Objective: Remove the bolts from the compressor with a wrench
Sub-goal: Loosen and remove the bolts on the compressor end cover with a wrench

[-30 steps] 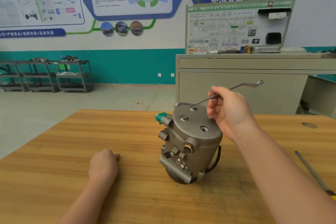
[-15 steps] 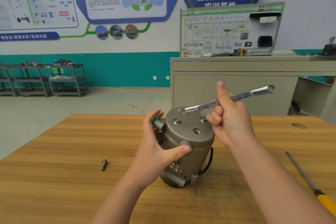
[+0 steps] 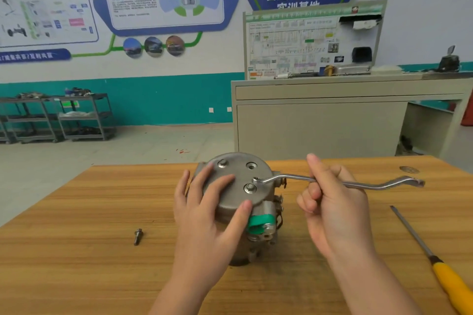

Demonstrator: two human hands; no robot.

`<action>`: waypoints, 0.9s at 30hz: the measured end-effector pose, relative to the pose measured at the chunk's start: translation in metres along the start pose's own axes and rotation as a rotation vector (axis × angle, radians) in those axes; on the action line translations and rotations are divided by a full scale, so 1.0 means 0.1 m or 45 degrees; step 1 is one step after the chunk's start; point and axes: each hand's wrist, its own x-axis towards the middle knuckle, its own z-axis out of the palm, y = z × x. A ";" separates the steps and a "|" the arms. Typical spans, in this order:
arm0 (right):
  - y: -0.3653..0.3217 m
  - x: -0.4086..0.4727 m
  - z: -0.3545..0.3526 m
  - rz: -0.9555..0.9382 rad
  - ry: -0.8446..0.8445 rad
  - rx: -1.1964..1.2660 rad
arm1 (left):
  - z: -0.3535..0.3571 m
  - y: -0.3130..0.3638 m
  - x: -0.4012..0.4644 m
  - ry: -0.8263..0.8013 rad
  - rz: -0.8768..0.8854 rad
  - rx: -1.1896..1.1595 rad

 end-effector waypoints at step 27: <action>-0.06 -0.06 -0.09 -0.187 0.000 -0.665 | -0.13 0.10 0.29 -0.242 -0.025 0.274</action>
